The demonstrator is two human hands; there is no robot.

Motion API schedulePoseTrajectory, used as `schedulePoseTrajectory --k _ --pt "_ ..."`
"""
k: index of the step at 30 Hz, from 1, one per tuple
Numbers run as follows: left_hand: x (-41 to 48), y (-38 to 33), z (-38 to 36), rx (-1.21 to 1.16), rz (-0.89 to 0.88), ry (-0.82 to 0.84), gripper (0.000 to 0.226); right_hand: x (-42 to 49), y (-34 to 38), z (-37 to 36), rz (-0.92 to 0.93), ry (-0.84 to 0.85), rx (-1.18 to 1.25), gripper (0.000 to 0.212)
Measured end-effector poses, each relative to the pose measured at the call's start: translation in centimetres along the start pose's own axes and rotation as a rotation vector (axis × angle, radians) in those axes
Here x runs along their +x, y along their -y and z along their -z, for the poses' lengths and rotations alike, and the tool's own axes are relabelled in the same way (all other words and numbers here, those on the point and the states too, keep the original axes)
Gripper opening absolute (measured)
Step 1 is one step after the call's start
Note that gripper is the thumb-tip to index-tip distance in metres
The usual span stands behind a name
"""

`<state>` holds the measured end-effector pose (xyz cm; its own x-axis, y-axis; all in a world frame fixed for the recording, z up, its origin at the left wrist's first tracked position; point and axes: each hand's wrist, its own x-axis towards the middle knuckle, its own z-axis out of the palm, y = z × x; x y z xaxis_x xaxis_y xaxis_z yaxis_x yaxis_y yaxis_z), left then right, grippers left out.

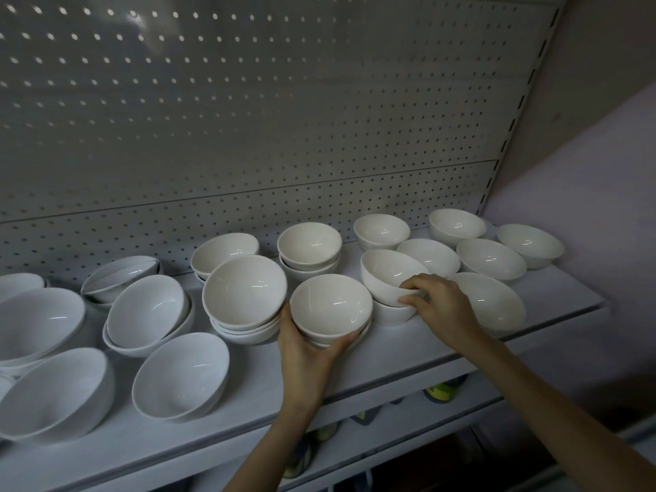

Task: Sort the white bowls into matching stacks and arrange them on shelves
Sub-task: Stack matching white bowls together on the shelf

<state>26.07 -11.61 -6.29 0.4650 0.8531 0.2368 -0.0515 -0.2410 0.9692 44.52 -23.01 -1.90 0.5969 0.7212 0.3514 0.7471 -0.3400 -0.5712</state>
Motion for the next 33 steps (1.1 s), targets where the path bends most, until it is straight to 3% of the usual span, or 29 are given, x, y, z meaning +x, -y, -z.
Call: schedulePoseTrajectory --k 13,19,27,33 --pt "0.1 -0.2 0.5 -0.022 0.01 0.031 0.082 1.6 1.3 2.0 -0.081 0.029 0.047 0.006" --pt "0.2 0.3 0.7 -0.038 0.018 0.048 0.086 1.7 3.6 2.5 0.059 0.034 0.145 0.011" --pt "0.3 -0.3 0.7 -0.073 -0.02 0.063 0.089 0.7 5.2 -0.3 0.376 0.132 0.027 0.005" --pt "0.3 -0.5 0.9 -0.086 -0.007 0.072 0.093 0.3 4.6 -2.0 0.413 0.178 -0.034 0.009"
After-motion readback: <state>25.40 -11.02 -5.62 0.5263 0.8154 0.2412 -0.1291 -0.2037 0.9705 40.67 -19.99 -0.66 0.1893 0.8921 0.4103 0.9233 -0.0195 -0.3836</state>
